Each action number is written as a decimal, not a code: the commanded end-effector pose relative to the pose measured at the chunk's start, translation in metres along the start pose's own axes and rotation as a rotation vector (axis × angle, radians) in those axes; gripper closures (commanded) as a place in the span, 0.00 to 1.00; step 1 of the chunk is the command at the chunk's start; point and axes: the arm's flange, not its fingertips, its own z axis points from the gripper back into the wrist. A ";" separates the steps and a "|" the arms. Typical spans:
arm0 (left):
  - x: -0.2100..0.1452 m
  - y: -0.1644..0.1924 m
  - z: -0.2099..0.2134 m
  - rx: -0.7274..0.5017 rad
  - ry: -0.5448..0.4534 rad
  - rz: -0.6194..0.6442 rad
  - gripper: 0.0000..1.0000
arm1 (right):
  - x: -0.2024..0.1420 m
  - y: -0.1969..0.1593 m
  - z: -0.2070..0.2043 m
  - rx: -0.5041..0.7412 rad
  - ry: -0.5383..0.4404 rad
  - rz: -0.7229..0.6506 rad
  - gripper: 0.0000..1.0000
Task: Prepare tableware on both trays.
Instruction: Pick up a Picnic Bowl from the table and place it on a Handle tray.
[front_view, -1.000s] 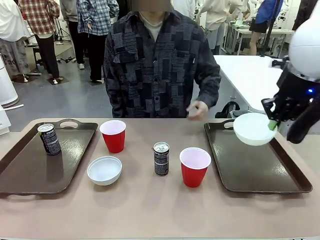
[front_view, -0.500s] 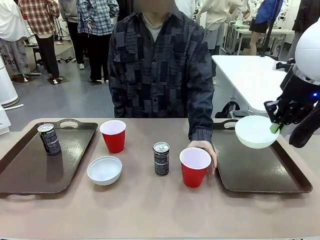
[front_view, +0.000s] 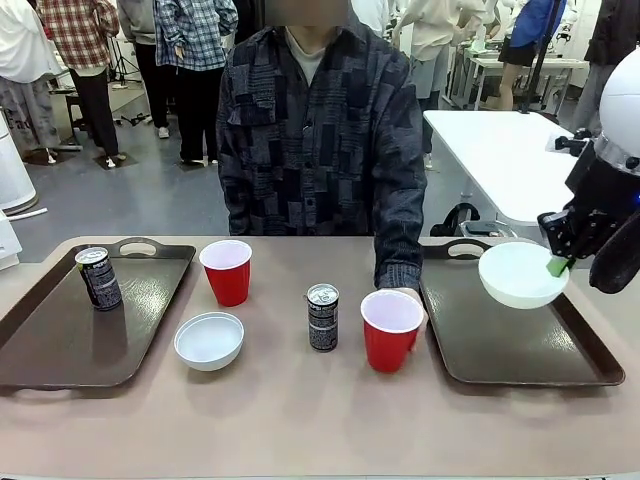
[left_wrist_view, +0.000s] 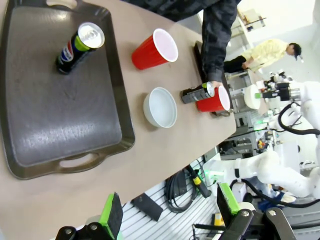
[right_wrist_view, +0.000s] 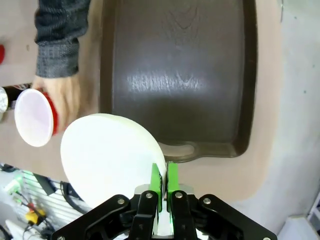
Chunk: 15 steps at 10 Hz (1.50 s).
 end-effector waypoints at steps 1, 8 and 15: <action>0.000 0.000 0.001 -0.009 -0.006 0.002 0.00 | 0.007 -0.030 -0.009 0.037 0.055 -0.035 0.93; 0.000 0.000 0.001 -0.009 -0.006 0.002 0.00 | -0.054 -0.017 -0.045 -0.067 0.210 0.161 0.93; 0.000 0.000 0.001 -0.009 -0.006 0.002 0.00 | -0.046 -0.029 -0.040 -0.050 0.227 0.066 0.93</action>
